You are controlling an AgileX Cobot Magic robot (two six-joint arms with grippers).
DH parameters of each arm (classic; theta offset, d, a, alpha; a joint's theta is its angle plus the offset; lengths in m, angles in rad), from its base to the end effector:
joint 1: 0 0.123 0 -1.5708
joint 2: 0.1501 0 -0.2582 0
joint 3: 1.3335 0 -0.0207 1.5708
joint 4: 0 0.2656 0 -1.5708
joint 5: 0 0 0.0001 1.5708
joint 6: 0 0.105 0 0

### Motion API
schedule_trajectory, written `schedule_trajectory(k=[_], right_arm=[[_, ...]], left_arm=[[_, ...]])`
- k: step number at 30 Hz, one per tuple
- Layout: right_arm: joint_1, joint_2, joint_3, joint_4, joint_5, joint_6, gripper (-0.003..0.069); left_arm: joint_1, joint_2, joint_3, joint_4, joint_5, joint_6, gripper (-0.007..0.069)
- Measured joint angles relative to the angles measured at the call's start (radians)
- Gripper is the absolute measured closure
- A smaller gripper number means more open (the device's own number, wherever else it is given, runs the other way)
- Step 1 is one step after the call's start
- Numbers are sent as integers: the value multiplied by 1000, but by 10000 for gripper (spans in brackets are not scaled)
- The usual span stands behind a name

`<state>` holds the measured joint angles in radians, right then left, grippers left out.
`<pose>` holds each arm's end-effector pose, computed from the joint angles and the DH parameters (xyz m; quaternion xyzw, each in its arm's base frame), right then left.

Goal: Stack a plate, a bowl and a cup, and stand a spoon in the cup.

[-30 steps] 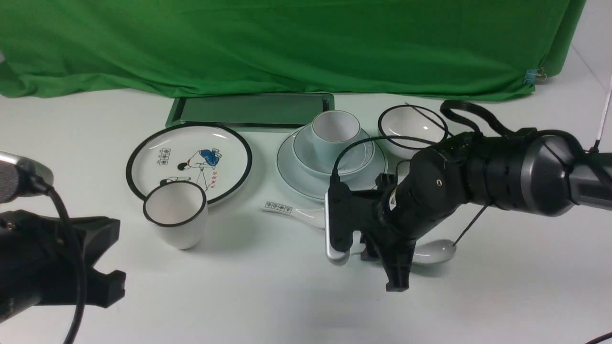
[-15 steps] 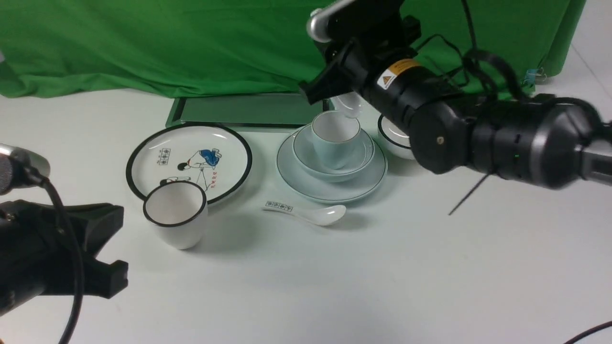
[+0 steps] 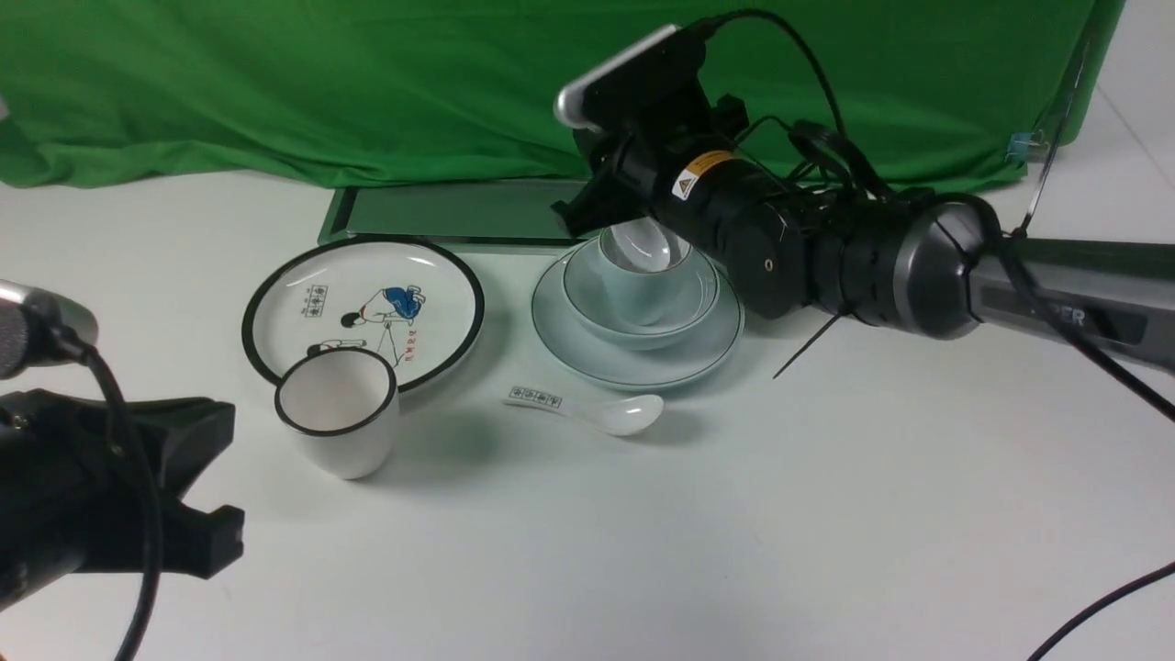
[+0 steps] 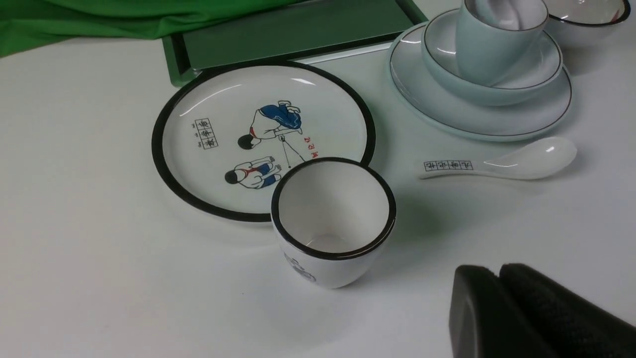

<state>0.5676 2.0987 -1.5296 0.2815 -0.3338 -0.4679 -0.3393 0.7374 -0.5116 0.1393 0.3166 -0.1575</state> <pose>0.4352 0.2662 0.2025 -0.2579 0.7162 0.0839 0.6430 0.1875 -0.0613 0.2611 0.1213 0.8388 -0.0781 0.5250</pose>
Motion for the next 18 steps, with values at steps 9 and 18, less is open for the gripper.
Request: schedule_trajectory(k=[9, 18], right_arm=[[-1, -245, 0, 0, 371, -135, 435], [-1, -734, 2, -293, 886, 75, 645]], left_arm=[[0, -98, 0, 22, 44, 84, 632], [0, -297, 0, 46, -36, 107, 632]])
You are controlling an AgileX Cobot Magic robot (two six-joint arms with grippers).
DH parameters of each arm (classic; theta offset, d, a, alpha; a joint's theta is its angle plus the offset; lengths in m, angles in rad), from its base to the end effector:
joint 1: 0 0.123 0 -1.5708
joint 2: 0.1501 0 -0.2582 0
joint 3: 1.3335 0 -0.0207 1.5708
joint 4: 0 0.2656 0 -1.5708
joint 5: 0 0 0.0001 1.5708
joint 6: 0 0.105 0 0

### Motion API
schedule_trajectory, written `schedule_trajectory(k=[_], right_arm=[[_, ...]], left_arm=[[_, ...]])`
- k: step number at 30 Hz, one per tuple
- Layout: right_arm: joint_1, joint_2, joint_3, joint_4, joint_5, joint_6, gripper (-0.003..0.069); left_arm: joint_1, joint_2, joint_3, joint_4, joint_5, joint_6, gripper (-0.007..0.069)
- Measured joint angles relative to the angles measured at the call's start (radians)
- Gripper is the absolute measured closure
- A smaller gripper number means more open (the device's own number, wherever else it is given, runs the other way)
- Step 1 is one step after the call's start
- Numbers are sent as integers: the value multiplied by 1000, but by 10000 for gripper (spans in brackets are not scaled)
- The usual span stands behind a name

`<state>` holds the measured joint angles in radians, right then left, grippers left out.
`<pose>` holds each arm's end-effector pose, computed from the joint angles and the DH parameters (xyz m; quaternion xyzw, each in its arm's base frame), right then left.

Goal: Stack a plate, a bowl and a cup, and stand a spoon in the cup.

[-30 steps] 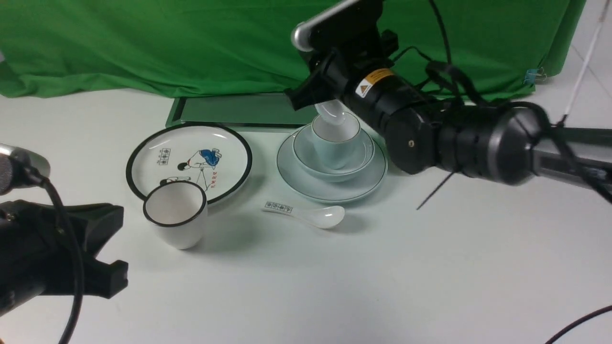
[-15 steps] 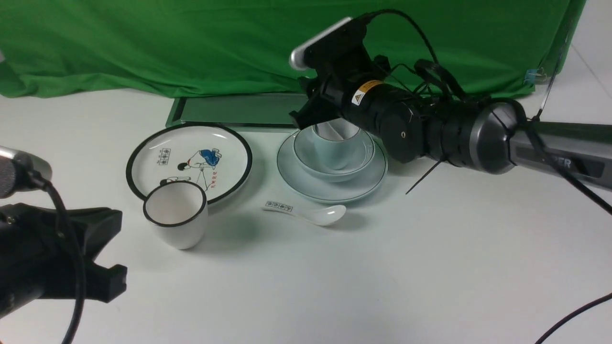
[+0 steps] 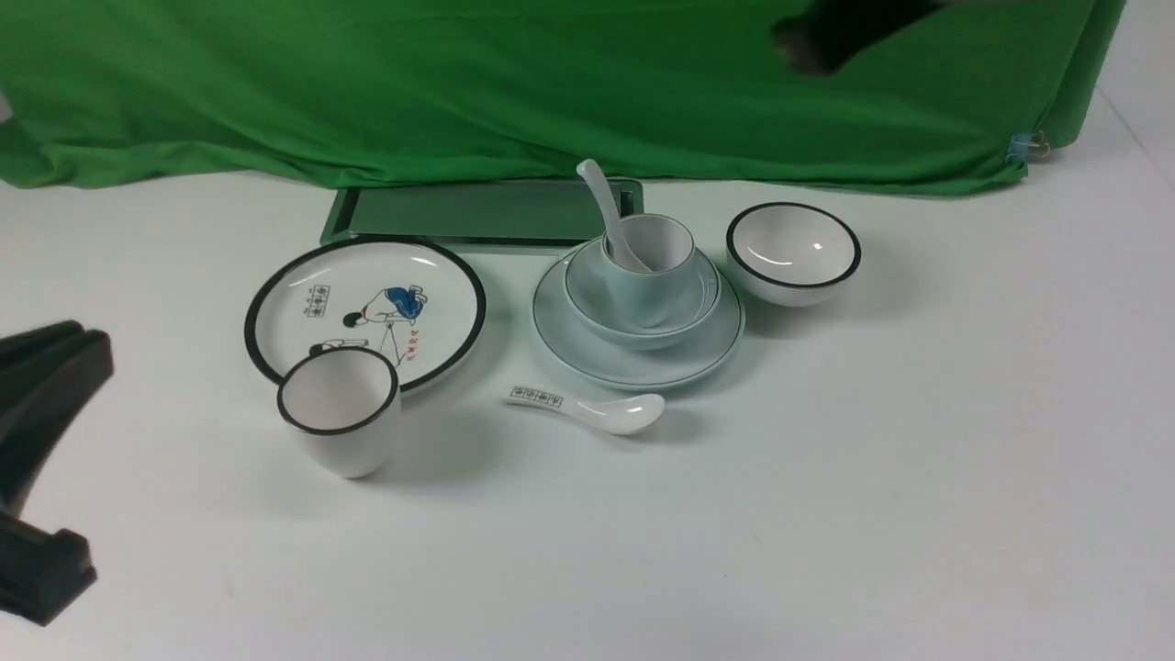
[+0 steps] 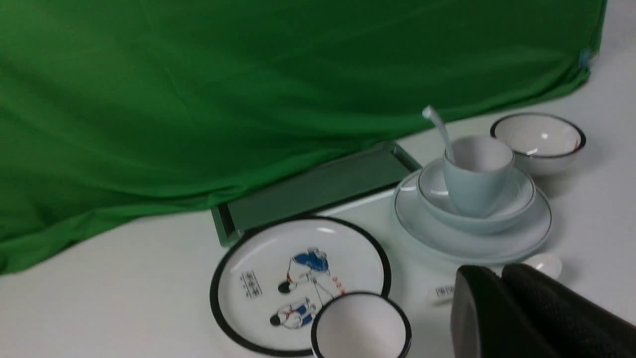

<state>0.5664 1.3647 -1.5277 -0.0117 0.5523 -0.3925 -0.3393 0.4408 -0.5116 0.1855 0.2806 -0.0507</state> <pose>0.2855 0.1808 0.4353 -0.3735 0.7136 0.0461 0.5909 0.1420 -0.0444 0.3166 0.1564 0.7310 -0.0511 0.6623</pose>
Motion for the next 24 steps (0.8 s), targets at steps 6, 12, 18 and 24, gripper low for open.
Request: schedule_trajectory(k=[6, 12, 18, 24], right_arm=[[5, -299, 252, -114, 135, 274, 647], [35, -650, 753, -117, -171, 320, 647], [38, -877, 1223, -118, -663, 314, 647], [38, -922, 1502, -120, -878, 338, 638]], left_arm=[[0, -15, 0, -5, -10, -1, 632], [0, -15, 0, 4, -7, -2, 632], [0, -15, 0, 7, -6, -4, 632], [0, -15, 0, 7, -4, -5, 632]])
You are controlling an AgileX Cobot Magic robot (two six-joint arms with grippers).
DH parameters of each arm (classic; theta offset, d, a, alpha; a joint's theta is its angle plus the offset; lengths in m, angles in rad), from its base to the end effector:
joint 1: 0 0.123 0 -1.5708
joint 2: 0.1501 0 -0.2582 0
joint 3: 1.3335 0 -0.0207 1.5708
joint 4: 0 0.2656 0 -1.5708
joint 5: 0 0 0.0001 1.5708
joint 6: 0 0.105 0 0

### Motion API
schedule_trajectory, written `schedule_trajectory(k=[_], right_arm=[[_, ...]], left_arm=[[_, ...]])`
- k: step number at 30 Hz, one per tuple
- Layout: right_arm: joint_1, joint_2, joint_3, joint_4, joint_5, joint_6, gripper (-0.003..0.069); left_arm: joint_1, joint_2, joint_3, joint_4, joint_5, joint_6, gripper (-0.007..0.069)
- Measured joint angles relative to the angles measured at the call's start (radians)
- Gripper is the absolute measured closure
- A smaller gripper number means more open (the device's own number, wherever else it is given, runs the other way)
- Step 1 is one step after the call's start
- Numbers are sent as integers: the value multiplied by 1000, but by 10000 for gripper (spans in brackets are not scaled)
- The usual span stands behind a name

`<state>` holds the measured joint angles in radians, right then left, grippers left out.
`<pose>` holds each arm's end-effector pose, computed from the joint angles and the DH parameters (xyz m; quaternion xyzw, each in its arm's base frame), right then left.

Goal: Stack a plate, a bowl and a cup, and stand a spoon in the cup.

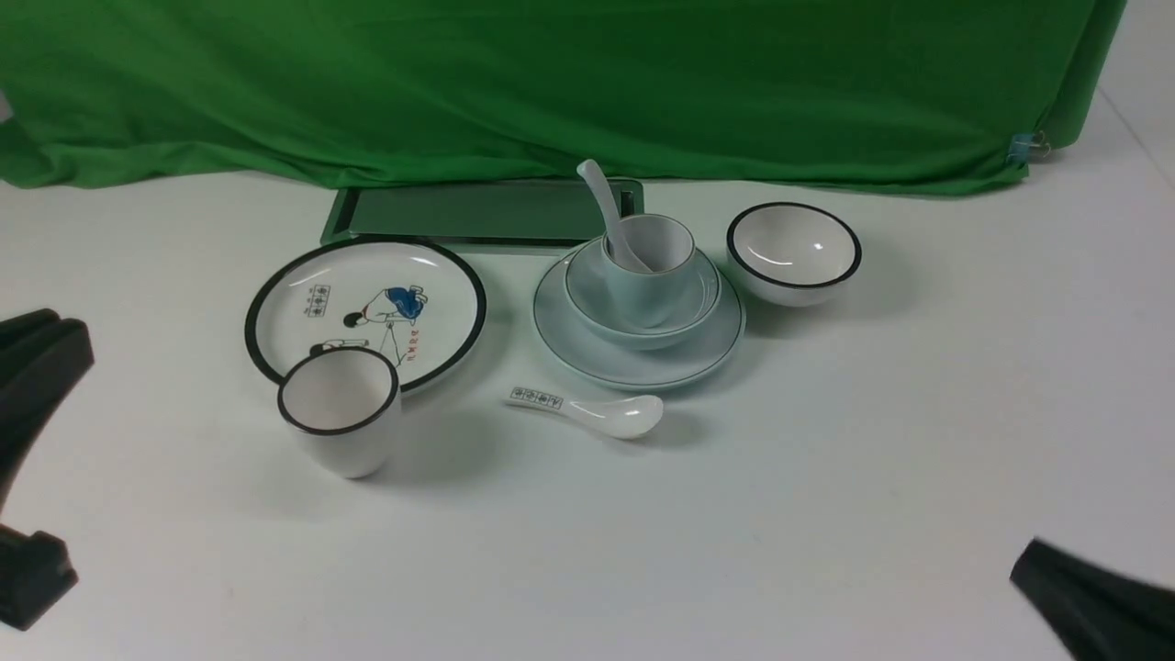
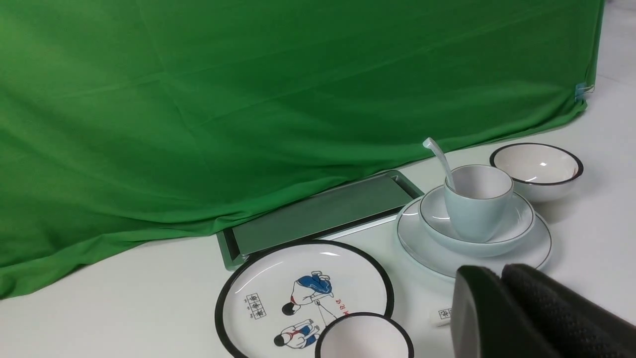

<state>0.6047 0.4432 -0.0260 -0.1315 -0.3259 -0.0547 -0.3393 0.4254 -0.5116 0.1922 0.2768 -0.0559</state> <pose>0.1199 0.0882 0.2001 -0.2847 0.6499 0.1633 0.6856 0.1393 -0.0433 0.3193 0.1549 0.7247 -0.0512 0.6695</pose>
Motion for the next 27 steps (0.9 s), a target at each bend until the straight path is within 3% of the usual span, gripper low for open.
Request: schedule_trajectory(k=[2, 7, 12, 18, 23, 27], right_arm=[[0, -1, 24, -1, 35, 9, 631], [0, -13, 34, -1, 298, 37, 626], [-52, -106, 35, -1, 372, 105, 626], [-280, -404, 35, 0, 506, 158, 627], [-487, -442, 35, 84, 530, 161, 648], [-545, -442, 35, 105, 541, 156, 648]], left_arm=[[0, 0, 0, 0, 1, 0, 632], [0, 0, 0, 0, 1, 0, 632], [0, 0, 0, 0, 0, -1, 632], [0, 0, 0, 0, 1, -1, 632], [0, -1, 0, 0, -3, -2, 632], [0, 0, 0, 0, -3, -13, 632]])
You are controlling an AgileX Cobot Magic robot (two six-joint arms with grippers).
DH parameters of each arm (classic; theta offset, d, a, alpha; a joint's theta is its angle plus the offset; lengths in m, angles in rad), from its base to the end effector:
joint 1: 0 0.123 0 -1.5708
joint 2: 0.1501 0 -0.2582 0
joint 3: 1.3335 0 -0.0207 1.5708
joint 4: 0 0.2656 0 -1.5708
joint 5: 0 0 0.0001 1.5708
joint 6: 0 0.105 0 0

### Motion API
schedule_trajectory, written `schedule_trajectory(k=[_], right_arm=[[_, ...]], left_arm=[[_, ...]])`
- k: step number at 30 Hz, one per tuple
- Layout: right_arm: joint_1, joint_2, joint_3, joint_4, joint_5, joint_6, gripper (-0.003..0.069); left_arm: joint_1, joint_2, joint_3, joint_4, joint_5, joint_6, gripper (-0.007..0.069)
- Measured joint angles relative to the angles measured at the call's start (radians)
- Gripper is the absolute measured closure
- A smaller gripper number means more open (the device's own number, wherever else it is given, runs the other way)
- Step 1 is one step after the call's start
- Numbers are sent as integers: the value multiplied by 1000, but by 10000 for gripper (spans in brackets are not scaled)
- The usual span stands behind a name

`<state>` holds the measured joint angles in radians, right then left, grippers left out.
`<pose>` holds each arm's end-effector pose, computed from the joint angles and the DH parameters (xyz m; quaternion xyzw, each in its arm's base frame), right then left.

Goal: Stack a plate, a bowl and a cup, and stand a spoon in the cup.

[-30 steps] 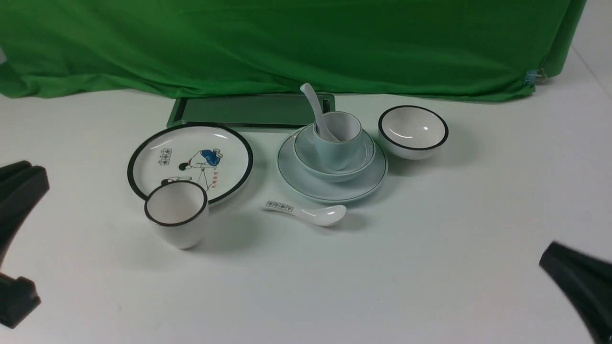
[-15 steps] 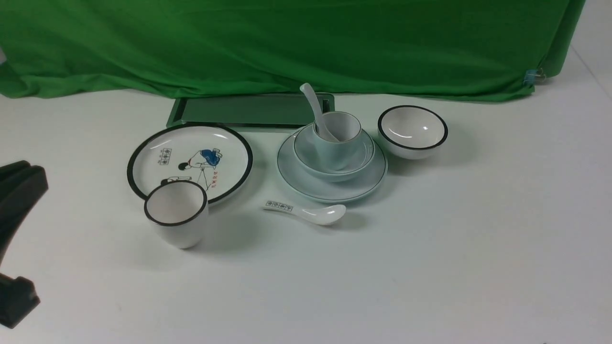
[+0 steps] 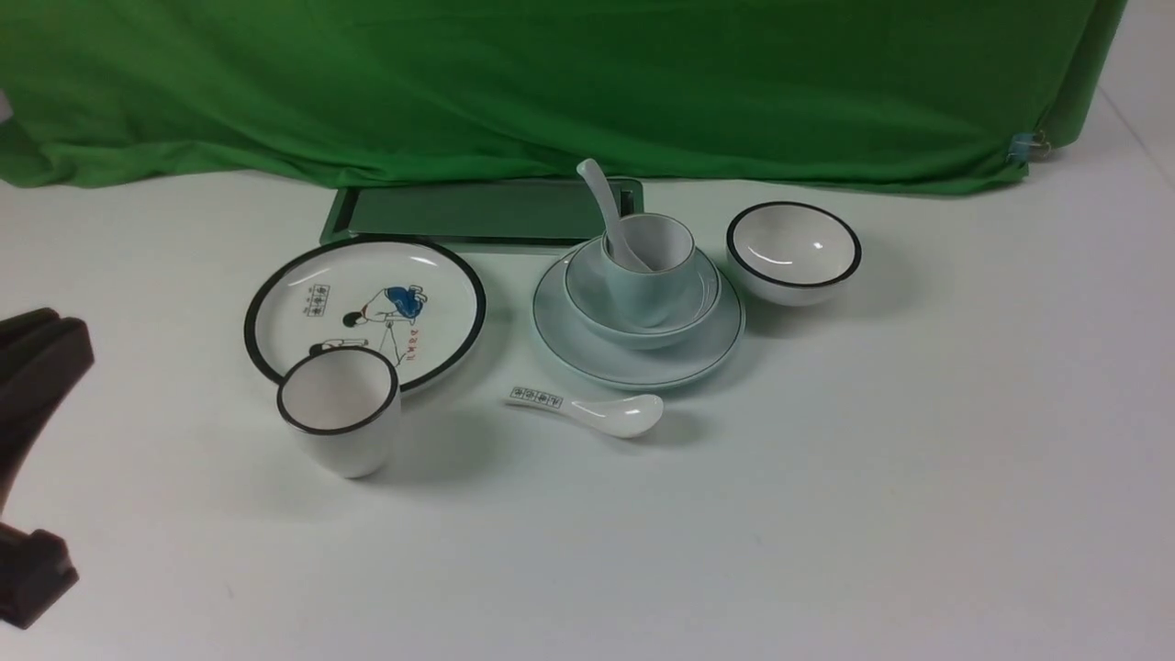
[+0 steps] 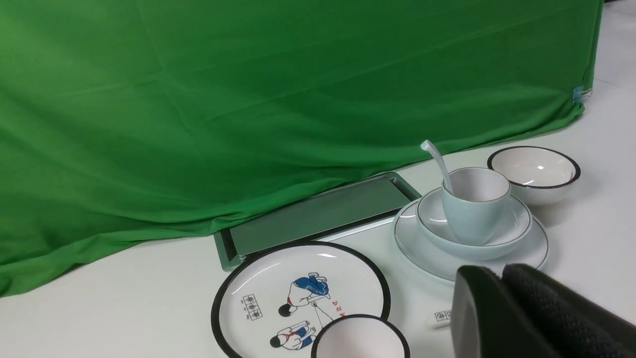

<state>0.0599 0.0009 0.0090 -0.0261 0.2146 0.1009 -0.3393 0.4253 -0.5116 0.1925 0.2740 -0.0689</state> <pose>0.1118 0.0061 0.1885 0.0077 0.7539 0.0423 0.6556 0.1393 -0.0434 0.3196 0.1502 0.7247 -0.0557 0.6702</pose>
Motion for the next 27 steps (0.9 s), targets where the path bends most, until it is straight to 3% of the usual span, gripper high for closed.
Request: schedule_trajectory(k=[19, 27], right_arm=[[-4, -1, 0, 6, 4, 6, 615], [-4, -1, 0, 6, 5, 8, 592]], left_arm=[[0, 0, 0, 0, 0, -3, 632], [35, -94, 143, 20, -111, 5, 632]])
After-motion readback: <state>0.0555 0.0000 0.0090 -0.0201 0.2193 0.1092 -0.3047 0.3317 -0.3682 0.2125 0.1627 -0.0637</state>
